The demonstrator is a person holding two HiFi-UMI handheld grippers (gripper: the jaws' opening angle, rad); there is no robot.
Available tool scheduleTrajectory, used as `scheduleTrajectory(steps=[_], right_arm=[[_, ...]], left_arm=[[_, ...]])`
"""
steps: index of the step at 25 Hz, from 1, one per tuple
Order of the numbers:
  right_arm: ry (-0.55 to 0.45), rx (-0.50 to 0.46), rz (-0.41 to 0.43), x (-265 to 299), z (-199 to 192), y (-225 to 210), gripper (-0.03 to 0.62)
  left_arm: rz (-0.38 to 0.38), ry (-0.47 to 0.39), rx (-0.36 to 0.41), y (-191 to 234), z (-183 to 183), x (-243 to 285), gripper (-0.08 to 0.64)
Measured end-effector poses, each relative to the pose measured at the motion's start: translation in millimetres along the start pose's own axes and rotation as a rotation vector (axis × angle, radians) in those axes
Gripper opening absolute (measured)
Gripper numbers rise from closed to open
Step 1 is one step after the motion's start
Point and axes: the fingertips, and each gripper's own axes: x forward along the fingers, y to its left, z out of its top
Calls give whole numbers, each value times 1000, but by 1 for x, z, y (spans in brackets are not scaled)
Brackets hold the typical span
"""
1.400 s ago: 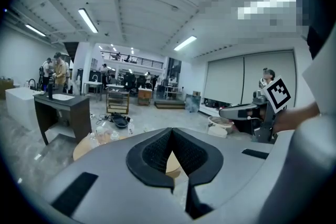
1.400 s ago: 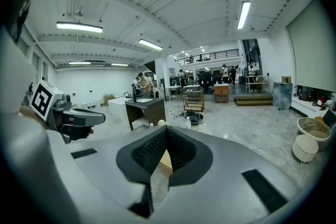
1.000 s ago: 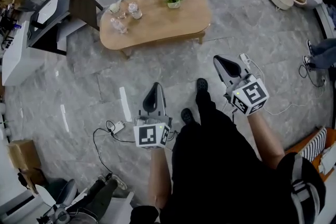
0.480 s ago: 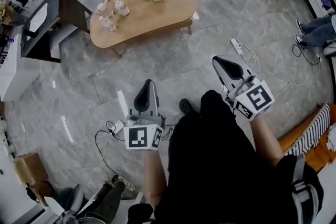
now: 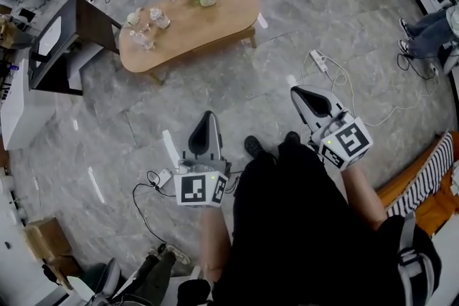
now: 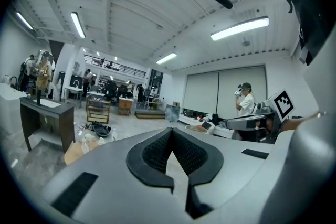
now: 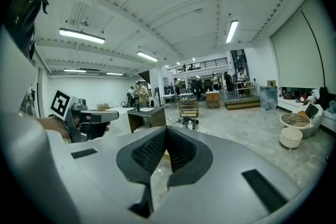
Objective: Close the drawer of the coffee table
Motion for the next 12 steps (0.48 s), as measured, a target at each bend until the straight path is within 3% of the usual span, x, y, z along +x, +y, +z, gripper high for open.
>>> scheduleTrajectory(steps=[12], right_arm=[[-12,-31,20,-2,4,9,12]], left_arm=[[0,8,-8,-5,-10,-8,14]])
